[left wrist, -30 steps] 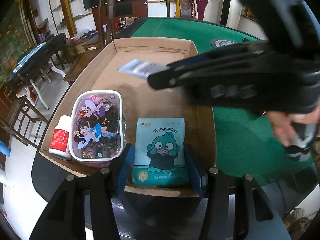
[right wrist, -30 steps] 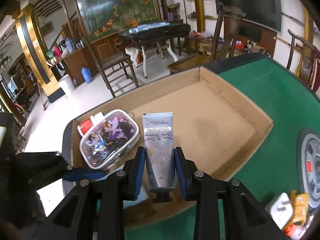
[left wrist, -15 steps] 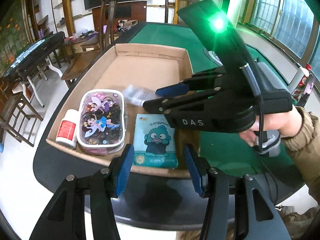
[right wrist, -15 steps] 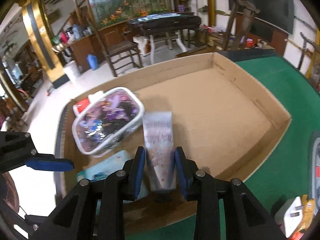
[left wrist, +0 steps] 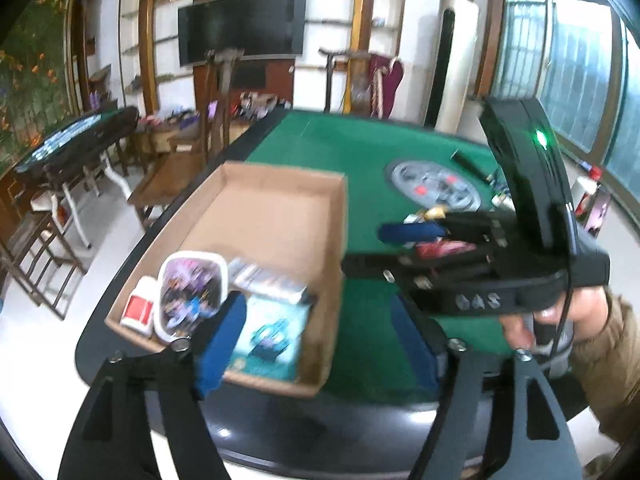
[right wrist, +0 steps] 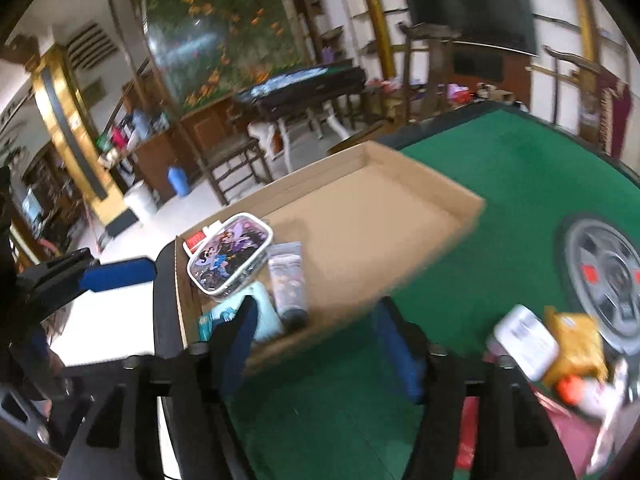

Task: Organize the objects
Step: 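Lower the grey hand cream tube into the tray and open the right tool, then grasp the red gold-printed pouch with the left tool while the right reaches toward the white bottle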

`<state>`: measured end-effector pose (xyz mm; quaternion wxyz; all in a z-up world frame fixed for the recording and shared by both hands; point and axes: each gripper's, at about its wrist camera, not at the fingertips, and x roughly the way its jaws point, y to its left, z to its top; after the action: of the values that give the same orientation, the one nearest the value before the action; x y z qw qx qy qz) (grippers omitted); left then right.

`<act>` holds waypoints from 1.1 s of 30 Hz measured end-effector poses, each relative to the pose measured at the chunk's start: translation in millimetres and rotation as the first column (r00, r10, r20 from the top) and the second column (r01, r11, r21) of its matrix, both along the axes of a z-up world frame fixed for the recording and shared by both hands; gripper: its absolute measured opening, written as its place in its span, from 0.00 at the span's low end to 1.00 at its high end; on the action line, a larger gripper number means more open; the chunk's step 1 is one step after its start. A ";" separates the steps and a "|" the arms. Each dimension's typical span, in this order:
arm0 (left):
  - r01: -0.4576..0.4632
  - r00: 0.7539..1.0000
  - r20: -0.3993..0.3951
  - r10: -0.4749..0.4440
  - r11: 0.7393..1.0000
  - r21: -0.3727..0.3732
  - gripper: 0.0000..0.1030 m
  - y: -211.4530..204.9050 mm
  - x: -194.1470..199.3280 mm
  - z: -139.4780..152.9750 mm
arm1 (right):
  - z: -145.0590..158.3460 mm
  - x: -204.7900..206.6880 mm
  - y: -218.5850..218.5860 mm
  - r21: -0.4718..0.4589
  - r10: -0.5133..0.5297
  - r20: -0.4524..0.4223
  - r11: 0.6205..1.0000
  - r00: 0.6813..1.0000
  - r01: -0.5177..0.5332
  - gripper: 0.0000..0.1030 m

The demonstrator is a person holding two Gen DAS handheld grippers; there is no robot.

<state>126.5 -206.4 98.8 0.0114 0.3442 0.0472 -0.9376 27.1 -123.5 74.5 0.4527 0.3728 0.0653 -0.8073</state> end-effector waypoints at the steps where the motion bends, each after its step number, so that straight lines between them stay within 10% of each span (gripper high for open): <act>1: 0.012 1.000 -0.010 -0.012 1.000 0.010 0.76 5.0 -1.1 1.9 | 0.9 1.1 9.2 -0.004 -0.022 -0.004 1.000 1.000 0.022 0.79; 9: 0.177 0.983 0.034 -0.181 0.979 0.104 0.79 53.8 -16.5 -3.4 | 8.2 5.1 112.7 -0.126 -0.196 0.018 0.972 0.980 0.197 1.00; 16: 0.273 0.957 0.101 -0.271 0.962 -0.004 0.80 102.8 -32.7 -22.9 | 11.9 4.1 233.0 -0.292 -0.481 0.045 0.832 0.876 0.472 1.00; 33: 0.568 0.803 0.312 -0.507 0.810 -0.145 0.79 186.7 -127.5 -55.8 | 9.2 -3.4 285.3 -0.368 -0.541 0.166 0.741 0.824 0.561 1.00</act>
<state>-1.0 -19.7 43.0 -0.2106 0.4588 -0.1644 -0.8474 23.7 161.7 83.7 0.2618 0.2938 -0.2257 -0.8912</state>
